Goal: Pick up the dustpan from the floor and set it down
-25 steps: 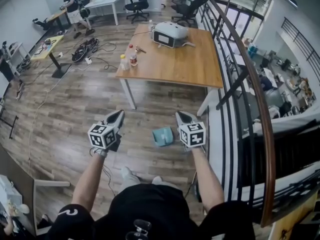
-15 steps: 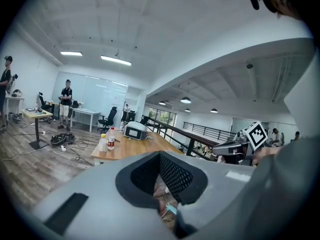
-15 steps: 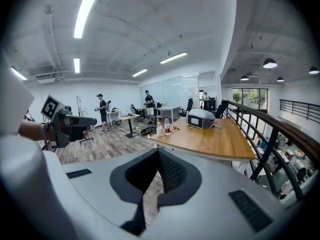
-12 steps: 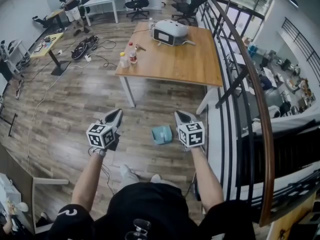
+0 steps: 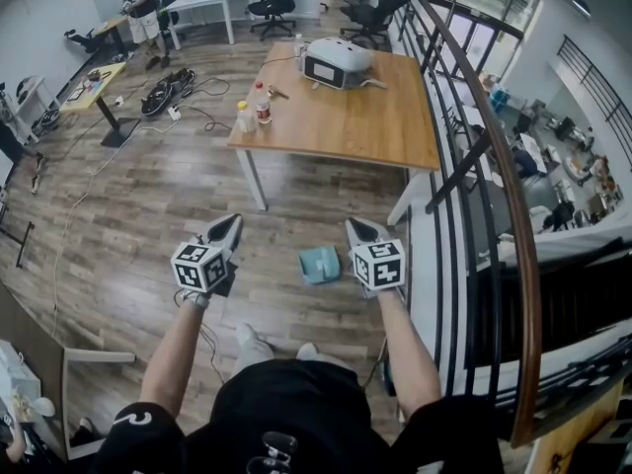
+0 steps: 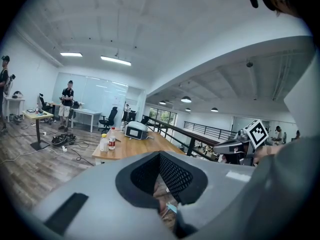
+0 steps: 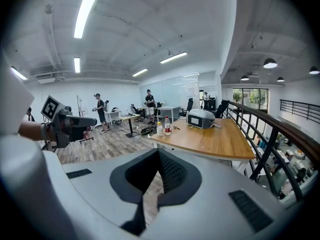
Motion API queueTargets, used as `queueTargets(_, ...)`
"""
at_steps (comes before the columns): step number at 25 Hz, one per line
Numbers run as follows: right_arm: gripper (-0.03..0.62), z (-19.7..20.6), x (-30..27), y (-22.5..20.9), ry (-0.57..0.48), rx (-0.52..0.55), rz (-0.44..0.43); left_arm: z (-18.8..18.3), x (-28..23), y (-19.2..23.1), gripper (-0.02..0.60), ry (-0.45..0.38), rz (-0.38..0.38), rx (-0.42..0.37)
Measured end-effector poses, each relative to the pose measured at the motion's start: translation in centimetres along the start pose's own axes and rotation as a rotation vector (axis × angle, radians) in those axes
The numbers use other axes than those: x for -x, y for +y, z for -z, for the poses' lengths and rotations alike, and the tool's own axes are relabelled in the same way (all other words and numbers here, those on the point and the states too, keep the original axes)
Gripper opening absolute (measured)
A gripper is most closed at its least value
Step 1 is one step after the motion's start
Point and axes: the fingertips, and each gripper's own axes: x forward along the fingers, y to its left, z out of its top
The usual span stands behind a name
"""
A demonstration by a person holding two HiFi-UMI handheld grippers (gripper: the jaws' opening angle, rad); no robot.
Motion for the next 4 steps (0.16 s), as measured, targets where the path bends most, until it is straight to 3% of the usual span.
queueTargets(4,-0.005,0.39,0.07,-0.12,0.004,0.0,0.002,0.19,0.08,-0.05,-0.003,0.001,-0.002,0.001)
